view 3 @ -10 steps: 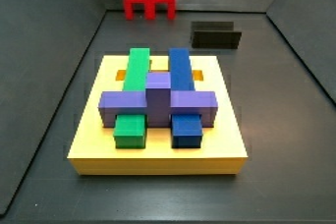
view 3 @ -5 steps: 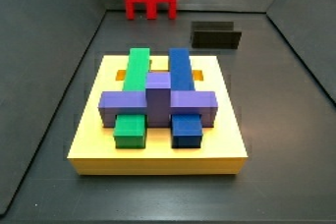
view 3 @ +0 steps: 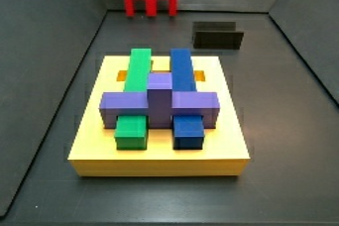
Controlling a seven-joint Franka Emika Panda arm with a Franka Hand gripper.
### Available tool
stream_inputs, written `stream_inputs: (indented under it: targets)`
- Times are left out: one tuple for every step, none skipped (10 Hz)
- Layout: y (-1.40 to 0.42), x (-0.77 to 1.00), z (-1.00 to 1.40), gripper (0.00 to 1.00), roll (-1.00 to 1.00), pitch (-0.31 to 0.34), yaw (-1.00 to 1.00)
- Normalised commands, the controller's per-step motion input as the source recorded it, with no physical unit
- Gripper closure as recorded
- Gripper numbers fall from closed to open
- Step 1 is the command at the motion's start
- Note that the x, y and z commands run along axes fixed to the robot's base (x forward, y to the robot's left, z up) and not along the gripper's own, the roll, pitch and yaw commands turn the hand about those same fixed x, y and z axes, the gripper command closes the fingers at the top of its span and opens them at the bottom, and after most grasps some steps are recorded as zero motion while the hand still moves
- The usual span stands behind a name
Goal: Pick up the red object. Move up. Move to above the board. Insert the red object.
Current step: Pick up the red object, then move up, then move to above the board.
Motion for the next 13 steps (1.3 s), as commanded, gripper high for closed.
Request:
stream_inputs:
  targets:
    - [0.0, 0.0, 0.0, 1.0, 0.0, 0.0, 0.0]
    - [0.0, 0.0, 0.0, 1.0, 0.0, 0.0, 0.0]
    - [0.0, 0.0, 0.0, 1.0, 0.0, 0.0, 0.0]
    - [0.0, 0.0, 0.83, 1.0, 0.0, 0.0, 0.0]
    - [-0.03, -0.01, 0.79, 1.0, -0.01, 0.022, 0.05]
    - [-0.03, -0.03, 0.64, 1.0, 0.0, 0.051, 0.05]
    - [-0.01, 0.01, 0.25, 1.0, 0.03, 0.048, 0.03]
    - [0.0, 0.0, 1.4, 1.0, 0.0, 0.0, 0.0]
    - [0.0, -0.01, 1.4, 1.0, -0.01, 0.009, -0.01]
    - [-0.01, -0.06, 1.4, 1.0, 0.02, 0.018, 0.0]
    - [0.0, 0.0, 1.4, 1.0, 0.01, 0.014, 0.0]
    - [0.02, 0.05, 0.63, 1.0, -0.01, 0.079, 0.0]
    - [0.01, 0.04, 0.4, 1.0, 0.0, 0.093, -0.01]
